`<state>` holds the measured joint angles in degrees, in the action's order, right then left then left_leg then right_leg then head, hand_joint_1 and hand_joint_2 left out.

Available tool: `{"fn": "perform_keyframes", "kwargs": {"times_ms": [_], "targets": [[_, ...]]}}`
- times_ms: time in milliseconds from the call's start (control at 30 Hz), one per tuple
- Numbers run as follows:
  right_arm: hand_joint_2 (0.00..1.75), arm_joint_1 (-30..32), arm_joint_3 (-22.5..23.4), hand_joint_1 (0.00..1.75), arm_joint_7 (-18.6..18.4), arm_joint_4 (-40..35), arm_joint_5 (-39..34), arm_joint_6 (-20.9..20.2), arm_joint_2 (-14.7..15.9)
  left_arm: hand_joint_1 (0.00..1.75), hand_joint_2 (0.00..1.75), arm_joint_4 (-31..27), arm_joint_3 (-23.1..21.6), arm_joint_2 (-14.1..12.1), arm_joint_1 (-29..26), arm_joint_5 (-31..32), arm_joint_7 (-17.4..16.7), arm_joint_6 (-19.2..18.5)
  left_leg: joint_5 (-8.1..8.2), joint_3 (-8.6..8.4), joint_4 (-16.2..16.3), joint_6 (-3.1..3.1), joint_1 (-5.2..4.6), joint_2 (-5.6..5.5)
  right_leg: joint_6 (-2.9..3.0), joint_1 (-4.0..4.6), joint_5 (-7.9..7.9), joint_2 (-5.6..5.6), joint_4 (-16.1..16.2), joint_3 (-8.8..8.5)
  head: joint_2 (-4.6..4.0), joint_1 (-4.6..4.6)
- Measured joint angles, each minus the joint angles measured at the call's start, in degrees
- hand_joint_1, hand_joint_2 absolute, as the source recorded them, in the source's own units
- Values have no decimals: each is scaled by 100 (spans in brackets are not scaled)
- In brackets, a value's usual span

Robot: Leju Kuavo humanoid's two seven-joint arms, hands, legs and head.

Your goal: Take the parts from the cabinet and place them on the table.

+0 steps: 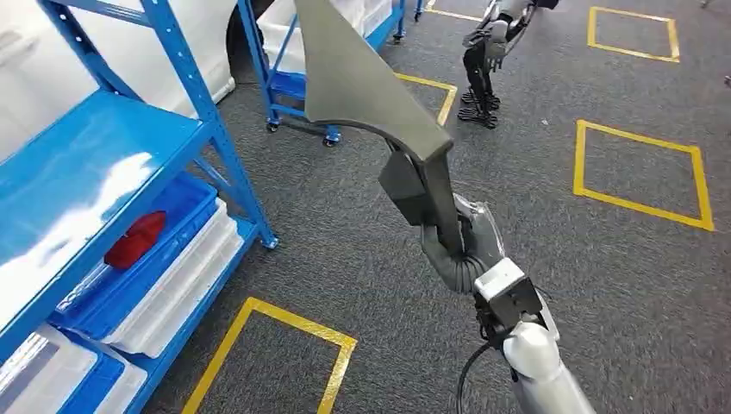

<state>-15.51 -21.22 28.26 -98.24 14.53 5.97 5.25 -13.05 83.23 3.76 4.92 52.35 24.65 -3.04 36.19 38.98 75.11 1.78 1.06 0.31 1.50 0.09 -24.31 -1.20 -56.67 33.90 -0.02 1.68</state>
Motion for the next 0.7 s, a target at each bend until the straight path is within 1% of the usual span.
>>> {"fn": "perform_keyframes", "kwargs": {"times_ms": [33, 67, 100, 133, 167, 200, 233, 300, 333, 367, 400, 433, 467, 500, 533, 567, 600, 633, 667, 700], "targets": [[175, -35, 0, 175, -13, 82, -18, 0, 0, 0, 0, 0, 0, 0, -6, -18, -2, 4, -51, 112, 134, -3, 1, 0, 8, 13, -6, -81, -14, -2, 0, 0], [175, -70, 0, 175, -11, 157, -52, 0, 0, 0, 0, 0, 2, -2, -8, -26, -7, 11, -235, 73, -30, -13, 0, -4, 14, 19, -14, -152, -33, -4, 0, 0], [175, -112, -2, 175, 2, 221, -83, -7, 0, 0, 0, 0, 2, -2, -4, -39, -11, 24, -522, -90, -451, -29, 1, -17, 9, 21, -26, -235, -56, -8, 0, -7], [175, -152, -2, 175, 24, 264, -105, -9, -4, 0, 0, 0, 2, -2, -3, -63, -13, 28, -824, -305, -983, -49, 3, -89, -9, 20, -41, -311, -82, -13, 0, -11], [175, -190, -4, 175, 55, 303, -122, -20, -9, 0, 0, 0, 2, -2, -7, -79, -13, 41, -1062, -521, -1505, -78, 4, -259, -26, 13, -65, -379, -114, -10, 0, -13], [175, -235, -13, 175, 81, 336, -142, -35, -20, 0, 0, 0, 9, -2, -15, -85, -13, 52, -969, -572, -1657, -91, 19, -486, -61, 33, -83, -432, -163, 33, 0, -2], [175, -264, -33, 175, 85, 363, -172, -61, -28, 0, 0, 0, 9, 4, -11, -87, -15, 52, -984, -589, -1649, -92, 7, -409, -96, -3, -65, -491, -158, 64, 0, -17], [175, -273, -63, 175, 96, 382, -260, -116, -28, 0, 0, 0, 9, 7, -1, -103, -11, 52, -987, -588, -1659, -140, -41, -335, -170, -46, -41, -586, -127, 80, 0, -39], [175, -284, -74, 175, 98, 384, -304, -118, -26, 0, 0, 0, 9, 9, 11, -103, -11, 55, -1018, -615, -1721, -183, -10, -277, -210, -21, -33, -644, -114, 85, 0, -35], [175, -293, -79, 175, 101, 384, -339, -118, -24, 0, 0, 0, 9, 35, 15, -114, -11, 55, -1050, -655, -1781, -221, 20, -180, -217, -34, -83, -522, -180, 94, 0, -35], [175, -337, -83, 175, 109, 387, -380, -122, -24, 0, 0, 0, 9, 31, 12, -122, -11, 63, -1055, -680, -1815, -252, 16, -135, -235, -5, -217, -269, -380, 196, 0, -14], [175, -370, -90, 175, 112, 389, -395, -125, -24, 0, 0, 0, 11, 31, 8, -125, -11, 78, -1054, -686, -1819, -261, 10, -90, -255, -11, -355, -136, -634, 326, 0, 0], [175, -393, -94, 175, 112, 391, -407, -127, -24, 0, 0, 0, 11, 31, 2, -127, -11, 88, -1050, -686, -1819, -267, 3, -50, -270, -20, -484, -54, -915, 472, 0, -2], [175, -412, -107, 175, 112, 395, -435, -133, -24, 0, 0, 0, 13, 28, -6, -136, -13, 105, -1042, -688, -1818, -275, -7, 12, -290, -42, -653, 14, -1333, 691, 0, -2], [175, -417, -120, 175, 109, 406, -459, -147, -24, 0, 0, 0, 15, 28, -10, -138, -15, 116, -1033, -687, -1817, -274, -9, 80, -311, -67, -796, 51, -1756, 925, 0, -2], [175, -417, -133, 175, 107, 428, -485, -172, -24, 0, 0, 0, 15, 28, -10, -140, -15, 125, -1022, -688, -1814, -266, -10, 147, -327, -92, -815, 62, -1994, 1064, 0, 2], [175, -421, -140, 175, 96, 452, -507, -190, -22, 0, 0, 0, 15, 31, -8, -142, -15, 131, -1007, -702, -1814, -253, -9, 208, -345, -118, -685, 79, -1891, 1035, 0, 9], [175, -444, -151, 175, 81, 482, -563, -210, -22, 0, 0, 0, 15, 31, -7, -144, -15, 138, -991, -721, -1813, -238, -9, 267, -356, -143, -449, 108, -1519, 854, 0, 9], [175, -482, -160, 175, 68, 509, -617, -225, -22, 0, 0, 0, 15, 37, -4, -144, -15, 138, -970, -747, -1811, -215, -8, 324, -357, -151, -190, 178, -982, 579, 0, 6], [175, -534, -166, 175, 63, 535, -649, -234, -22, 0, 0, 0, 15, 42, 0, -144, -15, 138, -948, -778, -1809, -187, -8, 368, -351, -149, 35, 346, -426, 283, 0, 11]]}}
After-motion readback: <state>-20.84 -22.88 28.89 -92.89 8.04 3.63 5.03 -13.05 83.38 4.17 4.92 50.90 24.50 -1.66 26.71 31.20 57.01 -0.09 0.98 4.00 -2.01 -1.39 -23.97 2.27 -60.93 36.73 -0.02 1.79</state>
